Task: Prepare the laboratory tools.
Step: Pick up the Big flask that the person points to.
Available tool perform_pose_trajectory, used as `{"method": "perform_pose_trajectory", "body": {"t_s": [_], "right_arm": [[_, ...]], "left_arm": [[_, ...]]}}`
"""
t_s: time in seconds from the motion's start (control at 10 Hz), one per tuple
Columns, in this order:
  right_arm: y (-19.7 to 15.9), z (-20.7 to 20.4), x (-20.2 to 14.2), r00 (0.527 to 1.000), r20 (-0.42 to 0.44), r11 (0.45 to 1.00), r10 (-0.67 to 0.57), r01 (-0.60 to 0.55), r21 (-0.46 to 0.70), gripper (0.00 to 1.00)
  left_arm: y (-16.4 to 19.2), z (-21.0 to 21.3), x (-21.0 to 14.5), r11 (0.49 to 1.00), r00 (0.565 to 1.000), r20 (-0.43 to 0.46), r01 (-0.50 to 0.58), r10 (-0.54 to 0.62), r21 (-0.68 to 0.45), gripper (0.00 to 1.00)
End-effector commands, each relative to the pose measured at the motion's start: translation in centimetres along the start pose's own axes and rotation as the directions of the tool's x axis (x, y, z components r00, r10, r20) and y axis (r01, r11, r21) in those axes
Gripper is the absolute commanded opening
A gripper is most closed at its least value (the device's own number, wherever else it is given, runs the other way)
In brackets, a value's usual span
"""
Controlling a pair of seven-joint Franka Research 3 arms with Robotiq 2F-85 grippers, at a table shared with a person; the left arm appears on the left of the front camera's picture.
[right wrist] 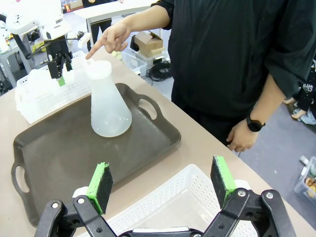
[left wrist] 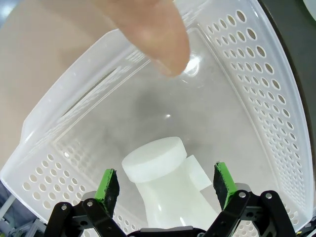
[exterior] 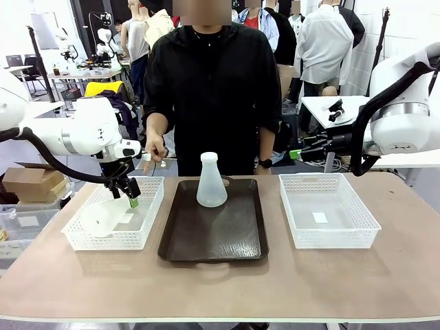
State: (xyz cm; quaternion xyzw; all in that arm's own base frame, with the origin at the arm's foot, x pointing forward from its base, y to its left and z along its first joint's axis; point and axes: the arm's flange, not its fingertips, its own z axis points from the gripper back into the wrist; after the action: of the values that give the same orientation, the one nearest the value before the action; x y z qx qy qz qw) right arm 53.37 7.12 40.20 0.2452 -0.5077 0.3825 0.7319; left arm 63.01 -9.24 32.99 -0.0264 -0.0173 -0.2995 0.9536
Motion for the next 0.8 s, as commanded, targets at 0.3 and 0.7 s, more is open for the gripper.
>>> {"method": "perform_pose_trajectory", "body": {"t_s": [0.3, 0.7], "right_arm": [[-0.06, -0.01, 0.10, 1.000, -0.012, 1.000, -0.004, 0.004, 0.000, 1.00], [-0.06, -0.01, 0.10, 1.000, -0.012, 1.000, -0.004, 0.004, 0.000, 1.00]], "left_arm": [[0.26, -0.30, 0.26, 0.999, 0.999, 0.020, -0.025, 0.024, 0.025, 1.00], [-0.33, -0.41, 0.33, 0.999, 0.999, 0.041, -0.011, 0.009, 0.042, 0.88]]}}
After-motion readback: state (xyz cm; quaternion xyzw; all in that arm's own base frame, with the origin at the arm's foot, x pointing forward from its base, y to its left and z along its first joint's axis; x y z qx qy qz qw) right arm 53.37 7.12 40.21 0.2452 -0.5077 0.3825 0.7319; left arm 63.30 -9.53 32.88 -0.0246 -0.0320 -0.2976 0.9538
